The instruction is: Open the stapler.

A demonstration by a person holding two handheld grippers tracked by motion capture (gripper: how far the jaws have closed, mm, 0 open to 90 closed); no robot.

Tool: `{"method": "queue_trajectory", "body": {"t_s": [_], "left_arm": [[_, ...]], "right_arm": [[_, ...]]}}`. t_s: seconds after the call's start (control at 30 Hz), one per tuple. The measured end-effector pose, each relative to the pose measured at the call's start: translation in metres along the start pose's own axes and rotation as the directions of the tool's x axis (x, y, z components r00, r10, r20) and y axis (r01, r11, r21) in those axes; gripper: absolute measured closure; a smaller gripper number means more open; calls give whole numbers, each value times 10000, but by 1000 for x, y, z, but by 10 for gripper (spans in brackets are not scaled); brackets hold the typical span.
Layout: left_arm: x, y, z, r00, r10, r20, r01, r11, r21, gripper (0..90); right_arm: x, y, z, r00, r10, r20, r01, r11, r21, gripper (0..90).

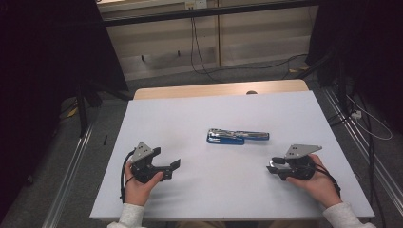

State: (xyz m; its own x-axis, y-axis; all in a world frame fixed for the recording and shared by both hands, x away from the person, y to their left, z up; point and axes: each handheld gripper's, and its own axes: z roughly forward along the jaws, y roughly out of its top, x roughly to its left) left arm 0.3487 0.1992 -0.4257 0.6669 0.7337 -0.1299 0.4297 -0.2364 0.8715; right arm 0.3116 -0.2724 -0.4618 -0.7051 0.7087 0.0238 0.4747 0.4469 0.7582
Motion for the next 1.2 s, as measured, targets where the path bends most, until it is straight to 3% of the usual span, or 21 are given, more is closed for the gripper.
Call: {"method": "queue_trajectory", "body": {"t_s": [0.1, 0.13, 0.23, 0.37, 0.7, 0.9, 1.2], "left_arm": [[0, 0, 0, 10000, 8, -5, -8, 10000, 2, 64], [0, 0, 0, 10000, 23, -6, -23, 10000, 2, 64], [0, 0, -1, 10000, 3, -22, -3, 10000, -11, 65], [0, 0, -1, 10000, 28, -35, -28, 10000, 0, 65], [1, 1, -1, 10000, 34, -49, -34, 10000, -28, 65], [4, 1, -1, 10000, -9, -17, 9, 9999, -143, 65], [5, 1, -3, 10000, -61, -20, 61, 9998, -206, 64]], "right_arm": [[0, 0, 2, 9996, 208, 210, -209, 9998, 35, 627], [0, 1, 2, 9997, 132, 218, -132, 9999, 28, 689], [-1, 0, 2, 9997, 196, 155, -196, 9998, 16, 738], [-2, -1, -1, 9993, 349, 167, -350, 9994, 21, 680], [-2, -2, -1, 9986, 457, 275, -460, 9989, 83, 789], [-3, 0, 0, 9987, 474, 199, -476, 9988, 119, 795], [-8, 5, -9, 9978, 660, -46, -661, 9975, -244, 795]]}}
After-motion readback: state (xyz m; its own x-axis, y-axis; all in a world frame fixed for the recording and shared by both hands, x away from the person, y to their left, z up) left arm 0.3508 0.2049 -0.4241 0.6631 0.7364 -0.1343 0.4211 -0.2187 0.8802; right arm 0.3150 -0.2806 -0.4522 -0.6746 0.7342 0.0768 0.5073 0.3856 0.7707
